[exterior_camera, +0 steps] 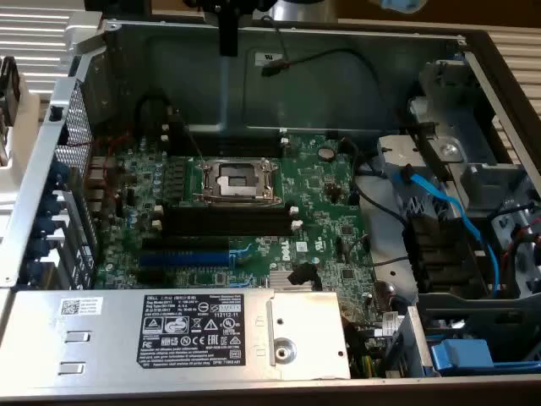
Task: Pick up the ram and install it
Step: 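Reach for the ram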
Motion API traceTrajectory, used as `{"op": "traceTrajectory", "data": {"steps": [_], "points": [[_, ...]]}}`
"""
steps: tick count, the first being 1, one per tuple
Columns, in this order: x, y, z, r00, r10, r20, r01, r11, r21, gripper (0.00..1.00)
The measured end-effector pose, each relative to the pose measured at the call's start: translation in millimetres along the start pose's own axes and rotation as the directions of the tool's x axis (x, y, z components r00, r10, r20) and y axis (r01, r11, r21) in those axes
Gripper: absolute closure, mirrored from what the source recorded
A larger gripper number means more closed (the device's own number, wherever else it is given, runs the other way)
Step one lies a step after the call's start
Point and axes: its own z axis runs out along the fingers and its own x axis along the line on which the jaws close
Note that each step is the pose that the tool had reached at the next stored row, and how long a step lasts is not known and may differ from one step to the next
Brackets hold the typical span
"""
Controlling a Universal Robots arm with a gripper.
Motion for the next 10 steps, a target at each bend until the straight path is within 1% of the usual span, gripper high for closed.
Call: {"op": "traceTrajectory", "data": {"steps": [10], "points": [[0.0,0.0,0.0,1.0000,0.000,0.0000,0.000,1.0000,0.0000,0.90]]}}
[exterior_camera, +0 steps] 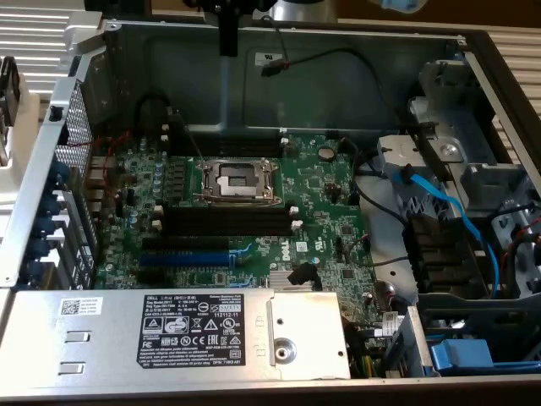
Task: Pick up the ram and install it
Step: 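Reach for the ram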
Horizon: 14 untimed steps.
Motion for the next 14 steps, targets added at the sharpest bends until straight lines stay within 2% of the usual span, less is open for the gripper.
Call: {"op": "traceTrajectory", "data": {"steps": [4,7,14], "points": [[1.0,1.9,0.0,1.0000,0.000,0.0001,0.000,1.0000,0.0004,0.90],[5.6,8.7,-0.5,1.0000,0.000,0.0003,0.000,1.0000,0.0050,0.90],[28.1,15.7,-1.5,1.0000,0.000,0.0007,0.000,1.0000,0.0094,0.90]]}}
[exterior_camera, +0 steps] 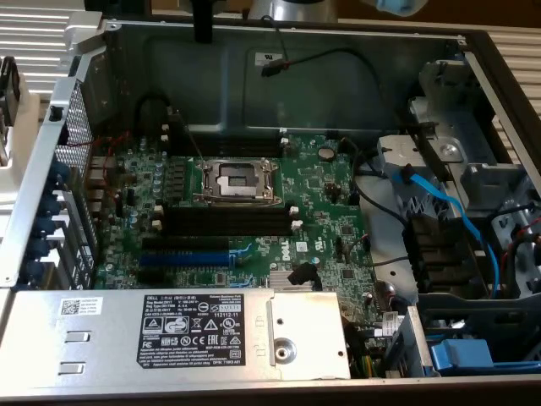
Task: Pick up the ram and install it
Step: 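Reach for the ram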
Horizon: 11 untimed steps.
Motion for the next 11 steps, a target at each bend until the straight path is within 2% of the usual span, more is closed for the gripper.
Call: {"op": "traceTrajectory", "data": {"steps": [11], "points": [[47.8,-1.1,-1.0,1.0000,0.000,0.0059,0.000,1.0000,-0.0005,0.90]]}}
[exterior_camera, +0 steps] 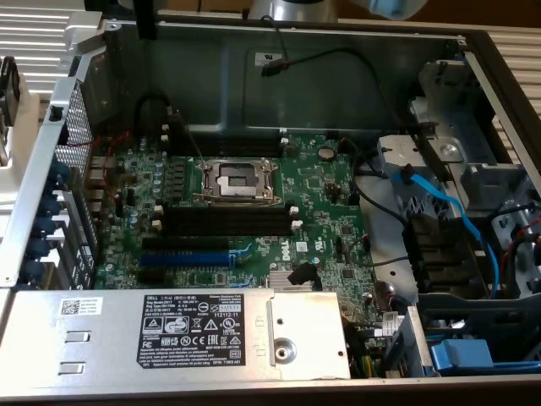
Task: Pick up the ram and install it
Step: 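Reach for the ram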
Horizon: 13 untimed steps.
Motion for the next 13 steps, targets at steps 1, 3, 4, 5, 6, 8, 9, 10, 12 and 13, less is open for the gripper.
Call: {"op": "traceTrajectory", "data": {"steps": [1,3,4,5,6,8,9,10,12,13], "points": [[4.3,-0.3,-0.1,1.0000,0.000,0.0006,0.000,1.0000,-0.0001,0.90],[13.7,-0.9,-0.4,1.0000,0.000,0.0014,0.000,1.0000,0.0000,0.90],[18.2,-1.3,-0.5,1.0000,0.000,0.0013,0.000,1.0000,0.0000,0.90],[22.8,-1.6,-0.7,1.0000,0.000,0.0014,0.000,1.0000,0.0000,0.90],[27.3,-1.9,-0.8,1.0000,0.000,0.0013,0.000,1.0000,0.0000,0.90],[36.4,-2.5,-1.1,1.0000,0.000,0.0013,0.000,1.0000,0.0000,0.90],[40.7,-2.8,-1.2,1.0000,0.000,0.0008,0.000,1.0000,0.0000,0.90],[44.7,-3.1,-1.3,1.0000,-0.001,-0.0008,0.001,1.0000,0.0001,0.90],[49.2,-3.0,-1.3,1.0000,-0.004,-0.0092,0.004,1.0000,0.0006,0.90],[51.2,-2.6,-1.3,0.9999,-0.005,-0.0159,0.005,1.0000,0.0011,0.90]]}}
